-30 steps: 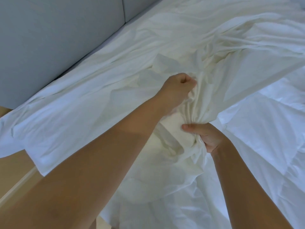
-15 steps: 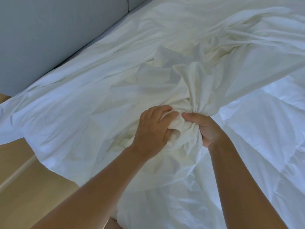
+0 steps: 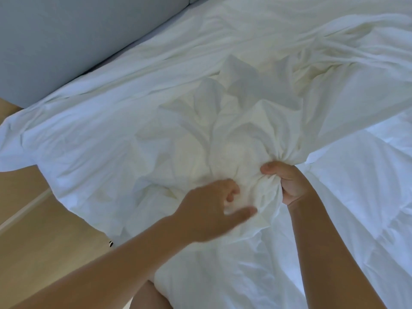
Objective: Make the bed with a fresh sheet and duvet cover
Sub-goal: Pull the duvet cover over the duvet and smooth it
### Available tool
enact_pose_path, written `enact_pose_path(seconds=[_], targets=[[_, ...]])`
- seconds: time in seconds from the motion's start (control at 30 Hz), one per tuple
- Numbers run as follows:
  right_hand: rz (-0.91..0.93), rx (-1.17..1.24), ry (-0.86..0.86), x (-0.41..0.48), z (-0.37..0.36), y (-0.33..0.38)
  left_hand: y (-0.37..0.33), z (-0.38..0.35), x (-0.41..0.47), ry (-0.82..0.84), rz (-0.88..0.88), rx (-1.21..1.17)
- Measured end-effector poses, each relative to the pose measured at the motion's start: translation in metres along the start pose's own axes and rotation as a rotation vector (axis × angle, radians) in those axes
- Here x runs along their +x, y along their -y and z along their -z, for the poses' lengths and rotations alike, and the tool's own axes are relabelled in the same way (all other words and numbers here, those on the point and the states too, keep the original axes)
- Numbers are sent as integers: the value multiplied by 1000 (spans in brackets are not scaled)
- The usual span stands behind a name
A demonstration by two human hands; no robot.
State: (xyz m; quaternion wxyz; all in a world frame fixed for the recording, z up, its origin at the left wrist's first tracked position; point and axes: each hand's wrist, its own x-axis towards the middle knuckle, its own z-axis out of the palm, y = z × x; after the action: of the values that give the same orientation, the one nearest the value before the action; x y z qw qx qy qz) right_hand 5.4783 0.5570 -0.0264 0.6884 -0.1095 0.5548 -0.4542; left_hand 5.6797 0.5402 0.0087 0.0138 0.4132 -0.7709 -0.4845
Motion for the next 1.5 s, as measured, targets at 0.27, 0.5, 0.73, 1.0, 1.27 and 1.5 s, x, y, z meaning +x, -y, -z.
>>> enact_pose_path(seconds=[0.27, 0.5, 0.73, 1.0, 1.27, 1.5], targets=[[158, 42, -40, 0, -11, -2, 5, 36, 76, -181, 383, -66], [123, 63, 107, -6, -8, 8, -43, 45, 106, -262, -8, -228], [207, 128, 105, 1, -25, 15, -66, 27, 118, -250, -130, -222], [167, 440, 60, 19, -35, 3, -19, 20, 94, -376, 135, -273], [109, 324, 28, 17, -30, 3, 14, 43, 96, 98, 469, 108], [138, 236, -4, 15, -27, 3, 2, 39, 104, 282, 648, -416]])
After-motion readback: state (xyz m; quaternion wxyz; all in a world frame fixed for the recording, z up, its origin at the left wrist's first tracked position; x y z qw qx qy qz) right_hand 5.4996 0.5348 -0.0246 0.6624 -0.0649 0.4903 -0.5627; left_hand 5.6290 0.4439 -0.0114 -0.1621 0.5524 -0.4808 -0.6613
